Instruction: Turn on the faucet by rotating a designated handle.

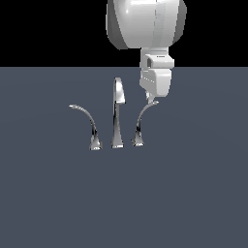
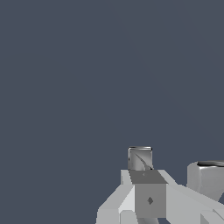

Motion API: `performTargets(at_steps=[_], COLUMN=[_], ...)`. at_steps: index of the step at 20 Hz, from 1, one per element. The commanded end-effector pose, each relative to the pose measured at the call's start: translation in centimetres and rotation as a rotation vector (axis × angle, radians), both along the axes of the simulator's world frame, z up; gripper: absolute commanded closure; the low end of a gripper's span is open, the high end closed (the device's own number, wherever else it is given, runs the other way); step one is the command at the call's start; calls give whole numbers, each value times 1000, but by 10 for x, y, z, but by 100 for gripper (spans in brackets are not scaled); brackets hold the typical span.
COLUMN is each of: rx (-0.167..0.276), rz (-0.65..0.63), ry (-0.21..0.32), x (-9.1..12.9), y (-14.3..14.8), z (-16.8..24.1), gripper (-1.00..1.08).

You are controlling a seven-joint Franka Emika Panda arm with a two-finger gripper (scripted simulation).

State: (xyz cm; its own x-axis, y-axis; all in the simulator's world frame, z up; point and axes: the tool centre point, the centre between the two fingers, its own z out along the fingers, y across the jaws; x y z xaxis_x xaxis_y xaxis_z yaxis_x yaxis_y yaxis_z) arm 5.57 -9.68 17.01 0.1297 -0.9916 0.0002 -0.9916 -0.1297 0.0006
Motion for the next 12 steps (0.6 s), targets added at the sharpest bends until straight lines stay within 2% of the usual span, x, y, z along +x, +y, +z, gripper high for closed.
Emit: performTargets(at_steps=[1,9,10,11,12], rx=[0,0,0,3,3], rz=[-1,-2,-2,12,11], ry=[0,-1,-1,-12,-11], x=[-7,-32,-32,-23,-26], y=[-5,-19,-19,-9,-9], z=[0,0,0,0,0], gripper=[108,108,108,108,108])
